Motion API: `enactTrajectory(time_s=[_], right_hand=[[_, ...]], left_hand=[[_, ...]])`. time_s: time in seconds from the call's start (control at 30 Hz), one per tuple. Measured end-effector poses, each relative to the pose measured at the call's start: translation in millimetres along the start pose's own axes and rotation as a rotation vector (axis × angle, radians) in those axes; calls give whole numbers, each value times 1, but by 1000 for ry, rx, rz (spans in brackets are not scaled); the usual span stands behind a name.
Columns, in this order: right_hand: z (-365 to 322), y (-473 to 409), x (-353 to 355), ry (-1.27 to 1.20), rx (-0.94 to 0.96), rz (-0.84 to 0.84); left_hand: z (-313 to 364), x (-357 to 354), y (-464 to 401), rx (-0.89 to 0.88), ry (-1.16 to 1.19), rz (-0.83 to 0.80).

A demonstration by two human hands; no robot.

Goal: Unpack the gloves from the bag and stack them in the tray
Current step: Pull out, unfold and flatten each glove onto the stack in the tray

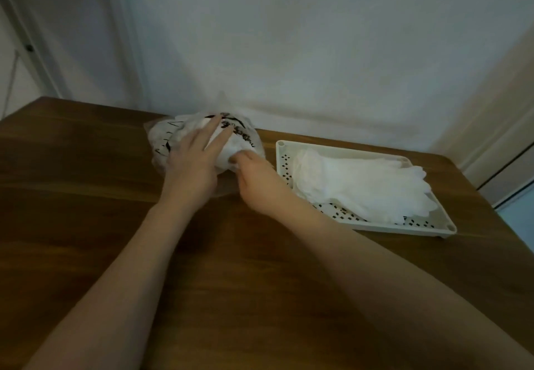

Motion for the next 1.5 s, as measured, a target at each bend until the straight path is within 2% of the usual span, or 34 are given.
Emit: enactTrajectory(time_s=[0.1, 0.2, 0.37, 0.47, 0.57, 0.67, 0.73, 0.83, 0.9, 0.97, 1.03, 1.13, 1.23, 1.33, 1.4, 1.5], right_hand=[[14, -28, -14, 103, -146, 18], [25, -39, -24, 82, -194, 21], [27, -46, -24, 24, -267, 181], [29, -38, -20, -198, -258, 209], [30, -25, -9, -465, -227, 137], [34, -17, 0, -611, -201, 103], [36, -8, 2, -688, -206, 118], [45, 3, 5, -835, -264, 103], [50, 6, 7, -1024, -333, 45], [55, 4, 14, -1303, -396, -16], [64, 5, 30, -1496, -425, 12], [79, 8, 53, -1609, -441, 96], [100, 10, 64, -1726, -511, 124], [120, 11, 68, -1681, -644, 164], [124, 11, 71, -1554, -640, 167], [129, 10, 72, -1416, -604, 215]], left_hand=[[-8, -13, 3, -14, 25, -65], [-11, -26, 6, -7, 64, -127], [-19, -34, 5, -69, 148, -91], [-19, -38, 9, -29, 126, -154], [-19, -45, 9, 57, 98, -258], [-19, -50, 5, 153, 65, -321], [-21, -48, 4, 203, 82, -250], [-19, -38, 3, 178, 134, -34], [-17, -28, 0, 131, 162, 65], [-9, -18, -5, 95, 224, 65], [6, -9, -8, 62, 340, 54], [25, -1, -13, 123, 594, 39], [39, 4, -22, 199, 784, -78], [50, 4, -31, 312, 1081, -175], [55, -1, -39, 394, 1371, -90], [58, -18, -44, 594, 1900, 152]])
Point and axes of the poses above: each hand's wrist, its own y-axis away from the middle knuckle, its own x-axis out of the back of the hand, z = x × y, the point moved 4 cm from there along -y, towards the middle knuckle, and after that the axes turned 12 degrees about -x, right-handed, at the moved point
